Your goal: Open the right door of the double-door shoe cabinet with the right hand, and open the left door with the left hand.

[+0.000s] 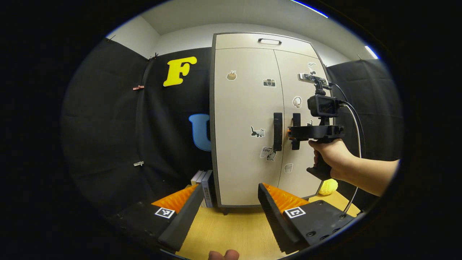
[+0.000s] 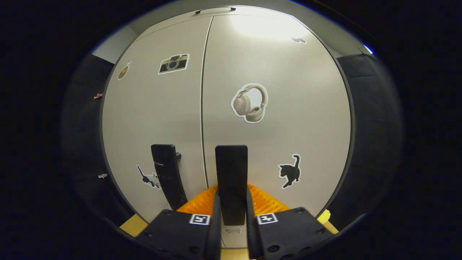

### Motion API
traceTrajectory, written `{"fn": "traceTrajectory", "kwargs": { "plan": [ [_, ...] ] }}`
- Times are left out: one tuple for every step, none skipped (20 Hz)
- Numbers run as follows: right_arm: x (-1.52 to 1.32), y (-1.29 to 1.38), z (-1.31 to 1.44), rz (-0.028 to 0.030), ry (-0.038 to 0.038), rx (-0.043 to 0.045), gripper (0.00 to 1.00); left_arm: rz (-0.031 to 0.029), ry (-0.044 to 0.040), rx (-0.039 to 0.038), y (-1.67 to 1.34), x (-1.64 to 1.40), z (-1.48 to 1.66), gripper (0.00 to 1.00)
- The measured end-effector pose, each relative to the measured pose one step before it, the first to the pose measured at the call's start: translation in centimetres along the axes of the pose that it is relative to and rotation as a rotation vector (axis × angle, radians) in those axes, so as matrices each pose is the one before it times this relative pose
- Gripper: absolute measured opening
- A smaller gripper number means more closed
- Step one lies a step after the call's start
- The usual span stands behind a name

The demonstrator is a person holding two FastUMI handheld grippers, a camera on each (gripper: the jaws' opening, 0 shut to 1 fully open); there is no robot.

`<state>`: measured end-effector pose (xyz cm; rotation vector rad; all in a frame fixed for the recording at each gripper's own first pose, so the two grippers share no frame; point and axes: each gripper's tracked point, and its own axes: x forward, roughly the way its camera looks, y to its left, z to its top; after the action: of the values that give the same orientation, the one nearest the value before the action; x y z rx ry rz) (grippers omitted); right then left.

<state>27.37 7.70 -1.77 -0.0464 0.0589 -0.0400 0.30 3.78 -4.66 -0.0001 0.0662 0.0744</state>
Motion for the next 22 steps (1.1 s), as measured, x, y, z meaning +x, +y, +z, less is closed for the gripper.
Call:
{"fn": "traceTrajectory", "kwargs": {
  "plan": [
    [0.032, -0.035, 0.021, -0.00472, 0.00398, 0.00022, 0.24, 0.00224, 0.00085, -0.00096, 0.081, -0.044, -0.011, 0.95],
    [0.053, 0.006, -0.148, -0.00305, 0.00429, 0.00045, 0.24, 0.0016, 0.00012, -0.00211, 0.034, -0.062, -0.091, 0.95],
    [0.209, 0.001, -0.169, 0.00226, 0.00512, -0.00599, 0.18, 0.0016, 0.00033, -0.00226, 0.063, 0.009, -0.067, 0.95],
    [-0.276, 0.0, 0.158, 0.00375, 0.00113, -0.00232, 0.13, 0.00121, -0.00011, -0.00118, 0.039, -0.069, 0.038, 0.95],
    [-0.232, -0.025, 0.011, 0.00723, -0.00073, -0.00058, 0.13, 0.00054, -0.00139, 0.00112, -0.013, -0.037, -0.048, 0.94],
    [-0.125, 0.024, 0.037, 0.011, -0.00315, 0.00286, 0.13, 0.00163, -0.00154, 0.00416, 0.066, -0.062, 0.052, 0.95],
    [-0.375, -0.04, 0.085, 0.01478, -0.00576, 0.0016, 0.1, 0.00173, -0.00176, 0.00392, 0.036, -0.099, -0.002, 0.95],
    [-0.19, 0.023, 0.068, 0.01607, -0.00298, 0.01087, 0.1, 0.00034, 0.00055, 0.00077, 0.019, 0.104, -0.154, 0.94],
    [-0.274, -0.037, 0.032, 0.01366, 0.0001, 0.00394, 0.1, 0.0004, 0.00326, -0.00216, -0.063, -0.011, -0.137, 0.95],
    [-0.347, -0.1, 0.134, 0.01114, -0.00791, -0.00422, 0.1, 0.00211, 0.00477, -0.00411, 0.029, -0.102, -0.19, 0.95],
    [-0.337, -0.116, 0.084, 0.00757, -0.00432, -0.00065, 0.1, 0.00189, 0.003, -0.0039, -0.031, -0.078, -0.136, 0.95],
    [-0.258, -0.004, 0.099, 0.00708, -0.00964, 0.00524, 0.1, 0.00175, 0.00017, -0.00217, -0.013, -0.291, 0.029, 0.95],
    [-0.131, -0.099, 0.006, 0.0083, 0.00343, 0.00322, 0.1, 0.00167, -0.00088, 0.00058, 0.037, -0.101, 0.031, 0.95],
    [-0.176, -0.146, 0.094, 0.0061, -0.00323, 0.00561, 0.1, 0.00383, 0.00208, 0.00445, 0.067, 0.059, 0.202, 0.95],
    [-0.361, -0.117, -0.013, 0.00643, -0.0023, -0.00019, 0.1, 0.00281, 0.00056, 0.00184, 0.019, -0.08, 0.038, 0.94],
    [-0.233, -0.085, 0.072, 0.00619, 0.00111, -0.00467, 0.1, 0.00025, 0.00032, 0.00015, -0.096, -0.064, -0.03, 0.95],
    [-0.232, -0.085, 0.093, 0.00613, -0.0063, 0.00202, 0.1, 0.00006, 0.00059, -0.00011, -0.116, -0.107, 0.054, 0.94],
    [-0.285, -0.056, -0.071, 0.00596, 0.00527, 0.00563, 0.1, -0.00089, 0.00037, 0.00009, -0.102, -0.06, 0.033, 0.94],
    [-0.115, -0.081, 0.192, 0.00245, -0.00571, 0.00406, 0.1, -0.00034, -0.00031, 0.00108, -0.094, -0.017, 0.056, 0.94],
    [-0.249, -0.112, 0.018, 0.00148, -0.00361, -0.00378, 0.09, 0.00104, 0.00036, 0.00174, -0.054, -0.066, 0.023, 0.95],
    [-0.126, -0.134, 0.017, 0.00311, 0.00208, 0.00029, 0.1, -0.00001, -0.00027, 0.00132, -0.16, -0.045, 0.08, 0.95],
    [-0.198, 0.002, 0.027, 0.00426, -0.00092, 0.00774, 0.1, 0.00144, -0.00023, 0.00084, -0.068, -0.034, -0.028, 0.95]
  ]
}}
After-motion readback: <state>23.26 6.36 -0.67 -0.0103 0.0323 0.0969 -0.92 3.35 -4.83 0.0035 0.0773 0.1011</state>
